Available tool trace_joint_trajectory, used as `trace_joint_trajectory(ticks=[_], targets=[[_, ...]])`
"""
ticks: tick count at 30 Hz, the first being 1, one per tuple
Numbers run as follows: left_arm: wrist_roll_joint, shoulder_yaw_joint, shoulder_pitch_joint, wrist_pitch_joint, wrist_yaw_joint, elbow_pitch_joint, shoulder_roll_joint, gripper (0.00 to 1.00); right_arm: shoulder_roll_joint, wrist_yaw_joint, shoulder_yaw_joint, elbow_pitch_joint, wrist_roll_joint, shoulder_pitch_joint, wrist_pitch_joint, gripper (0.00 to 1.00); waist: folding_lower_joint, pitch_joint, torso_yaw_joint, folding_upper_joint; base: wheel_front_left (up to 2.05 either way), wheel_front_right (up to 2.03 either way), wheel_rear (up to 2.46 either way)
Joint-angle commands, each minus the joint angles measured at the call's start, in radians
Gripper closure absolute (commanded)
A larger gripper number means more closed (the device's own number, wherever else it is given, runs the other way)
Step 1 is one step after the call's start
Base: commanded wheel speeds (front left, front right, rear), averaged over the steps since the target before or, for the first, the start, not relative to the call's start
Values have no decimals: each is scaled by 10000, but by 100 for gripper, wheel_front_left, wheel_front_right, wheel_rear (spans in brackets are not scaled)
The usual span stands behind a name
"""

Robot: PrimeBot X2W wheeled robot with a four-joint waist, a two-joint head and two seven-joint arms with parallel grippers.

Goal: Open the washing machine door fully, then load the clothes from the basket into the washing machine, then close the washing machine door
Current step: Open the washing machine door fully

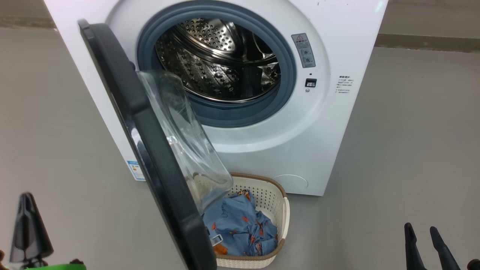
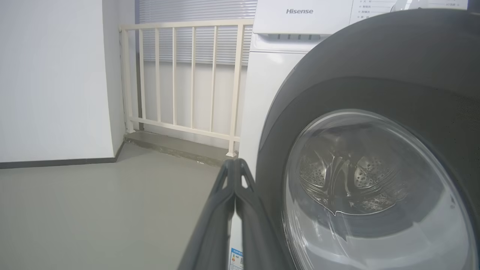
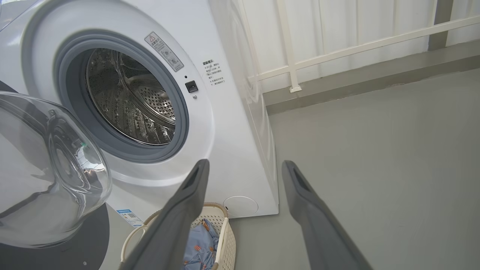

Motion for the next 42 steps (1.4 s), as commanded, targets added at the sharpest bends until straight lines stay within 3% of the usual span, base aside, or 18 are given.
trace_joint_trajectory(ticks=[1, 11, 18, 23, 34, 42], targets=[[119, 314, -402, -63, 78, -385, 112, 100, -132, 29, 239, -272, -153, -321, -118, 0, 0, 40, 53, 0, 0, 0, 0], [639, -699, -1056, 323, -203, -2847, 176, 100, -38, 29, 114, -236, -126, -242, -118, 0, 0, 40, 430, 0, 0, 0, 0], [753, -2398, -1725, 1462, -530, -4960, 169, 100, 25, 29, 42, -225, -70, -143, -118, 0, 0, -103, 693, 0, 0, 0, 0], [532, -3839, -2134, 2287, -673, -5705, 151, 100, 44, 29, -42, -221, -27, -118, -118, 0, 0, -202, 853, 0, 0, 0, 0], [-243, -6409, -1792, 3867, -454, -4843, 122, 100, 77, 29, -56, -208, 1, -146, -118, 0, 0, -261, 990, 0, 0, 0, 0], [-1094, -7096, -1151, 4374, -364, -3645, 123, 100, 88, 29, -25, -122, 18, -179, -118, 0, 0, -209, 1015, 0, 0, 0, 0]])
